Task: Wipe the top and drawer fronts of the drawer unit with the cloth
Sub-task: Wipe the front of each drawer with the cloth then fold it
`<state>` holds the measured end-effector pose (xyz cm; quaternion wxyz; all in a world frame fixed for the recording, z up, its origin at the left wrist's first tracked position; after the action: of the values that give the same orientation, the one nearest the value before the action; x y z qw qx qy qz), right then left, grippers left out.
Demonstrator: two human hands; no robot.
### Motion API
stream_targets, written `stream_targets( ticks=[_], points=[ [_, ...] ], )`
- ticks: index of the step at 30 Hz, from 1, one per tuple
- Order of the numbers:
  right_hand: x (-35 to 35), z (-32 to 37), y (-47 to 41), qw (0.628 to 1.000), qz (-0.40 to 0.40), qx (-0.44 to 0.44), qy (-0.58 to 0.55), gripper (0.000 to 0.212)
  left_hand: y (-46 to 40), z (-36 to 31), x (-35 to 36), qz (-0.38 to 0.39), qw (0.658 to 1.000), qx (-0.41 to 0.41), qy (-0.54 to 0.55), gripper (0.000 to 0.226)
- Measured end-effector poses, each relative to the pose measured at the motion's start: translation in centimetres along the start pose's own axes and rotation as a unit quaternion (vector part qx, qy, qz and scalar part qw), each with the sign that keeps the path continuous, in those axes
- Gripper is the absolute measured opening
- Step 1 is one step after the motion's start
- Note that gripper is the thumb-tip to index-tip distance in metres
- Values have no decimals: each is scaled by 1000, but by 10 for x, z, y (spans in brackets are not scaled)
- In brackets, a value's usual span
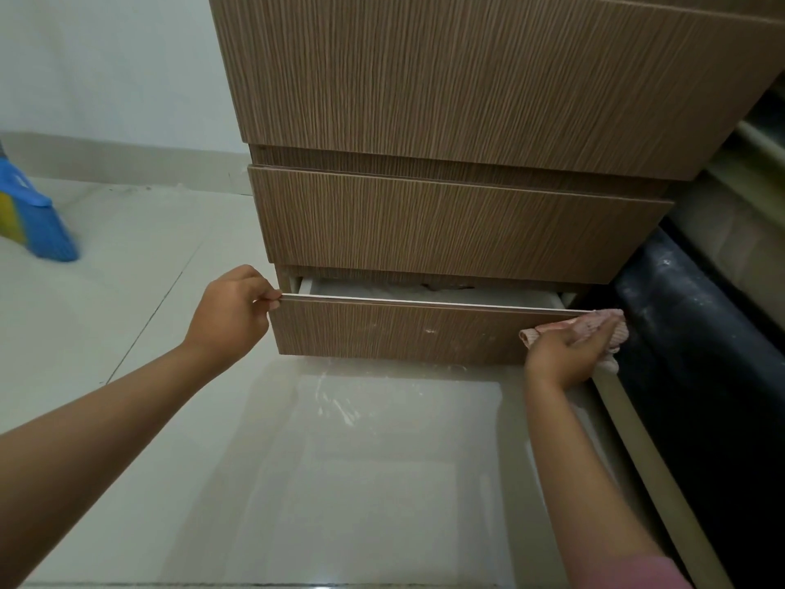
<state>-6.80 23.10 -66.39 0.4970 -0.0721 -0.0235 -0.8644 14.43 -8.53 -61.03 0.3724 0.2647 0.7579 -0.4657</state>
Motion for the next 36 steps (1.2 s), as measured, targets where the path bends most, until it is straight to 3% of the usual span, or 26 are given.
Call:
stream_targets(
  ticks=[12, 21, 29, 36],
  points=[
    [3, -37, 18, 994, 0, 104, -22, 62, 1, 1, 1, -1, 1000, -15, 10, 10],
    [31, -15, 60, 993, 93, -76, -8, 73, 1, 2, 1, 8, 1000, -24, 6, 11],
    [26, -53, 77, 993, 111, 27, 20, 70, 1, 1, 0, 6, 1000, -25, 14, 10],
    [53, -8, 107, 985, 125, -118, -27, 69, 0, 2, 0, 8, 999, -28, 18, 11]
  ],
)
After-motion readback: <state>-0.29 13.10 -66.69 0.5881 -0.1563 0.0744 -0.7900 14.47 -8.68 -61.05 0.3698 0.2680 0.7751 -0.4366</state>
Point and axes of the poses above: each hand's wrist, its own y-axis away from the middle knuckle, its own x-axis out of the palm, z = x × y, the point moved 2 cm from there along -y, towards the middle knuckle, and after that the axes turned 9 degrees about -y, right-handed, at the moved point
